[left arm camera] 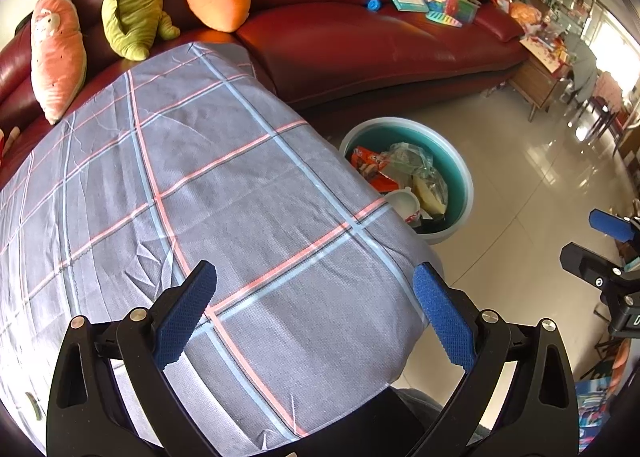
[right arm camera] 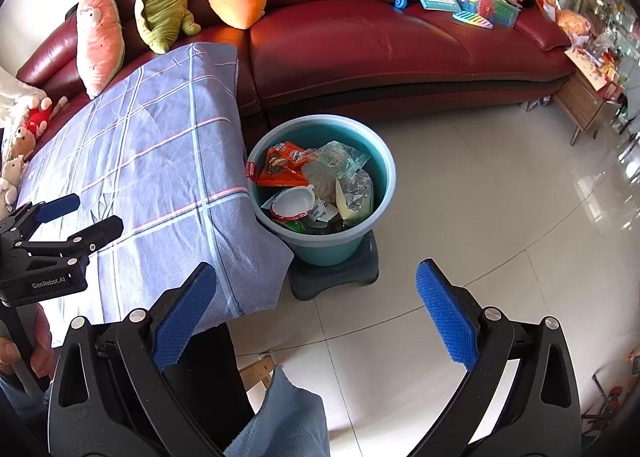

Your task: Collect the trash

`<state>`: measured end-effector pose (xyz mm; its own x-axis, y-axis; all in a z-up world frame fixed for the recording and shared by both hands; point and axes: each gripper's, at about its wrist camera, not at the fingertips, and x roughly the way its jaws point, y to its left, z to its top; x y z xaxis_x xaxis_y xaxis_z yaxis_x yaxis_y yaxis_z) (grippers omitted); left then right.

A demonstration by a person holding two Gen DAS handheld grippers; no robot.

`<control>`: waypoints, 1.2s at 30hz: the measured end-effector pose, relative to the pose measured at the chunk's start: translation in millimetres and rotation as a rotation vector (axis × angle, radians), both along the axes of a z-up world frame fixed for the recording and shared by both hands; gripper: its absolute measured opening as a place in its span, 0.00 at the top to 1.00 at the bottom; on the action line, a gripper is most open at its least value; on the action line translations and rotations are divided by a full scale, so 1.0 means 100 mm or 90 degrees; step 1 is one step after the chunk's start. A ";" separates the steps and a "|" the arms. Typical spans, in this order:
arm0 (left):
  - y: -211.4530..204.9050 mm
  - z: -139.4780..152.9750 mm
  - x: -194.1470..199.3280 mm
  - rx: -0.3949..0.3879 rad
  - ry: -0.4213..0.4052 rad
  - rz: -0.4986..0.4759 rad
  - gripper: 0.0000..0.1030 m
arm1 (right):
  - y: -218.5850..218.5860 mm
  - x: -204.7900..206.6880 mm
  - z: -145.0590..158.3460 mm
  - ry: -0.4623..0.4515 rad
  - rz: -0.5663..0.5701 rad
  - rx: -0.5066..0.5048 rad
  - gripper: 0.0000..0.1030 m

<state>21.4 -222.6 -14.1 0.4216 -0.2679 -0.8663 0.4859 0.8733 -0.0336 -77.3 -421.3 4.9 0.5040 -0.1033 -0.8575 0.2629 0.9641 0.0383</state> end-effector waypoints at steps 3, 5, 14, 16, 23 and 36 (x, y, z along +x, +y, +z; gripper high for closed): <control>0.02 -0.03 0.03 0.000 0.006 0.006 0.04 | 0.04 0.03 0.01 -0.001 0.004 -0.001 0.07; 0.02 -0.07 0.05 0.001 0.010 0.008 0.04 | 0.05 0.06 -0.01 0.001 0.007 -0.001 0.07; 0.01 -0.18 0.08 -0.005 0.014 0.009 0.04 | 0.06 0.15 -0.11 0.012 0.009 0.003 0.07; 0.01 -0.21 0.10 -0.005 0.013 0.014 0.04 | 0.06 0.17 -0.13 0.015 0.007 0.002 0.07; 0.04 -0.29 0.15 0.003 0.008 0.029 0.04 | 0.05 0.26 -0.19 0.022 0.011 -0.002 0.07; 0.10 -0.41 0.22 0.009 0.007 0.045 0.04 | 0.03 0.35 -0.30 0.026 0.006 -0.002 0.07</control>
<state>43.0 -212.7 -55.2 0.4294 -0.2257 -0.8745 0.4228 0.9058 -0.0261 -42.4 -418.2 -25.6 0.4689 -0.1009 -0.8775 0.2550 0.9666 0.0251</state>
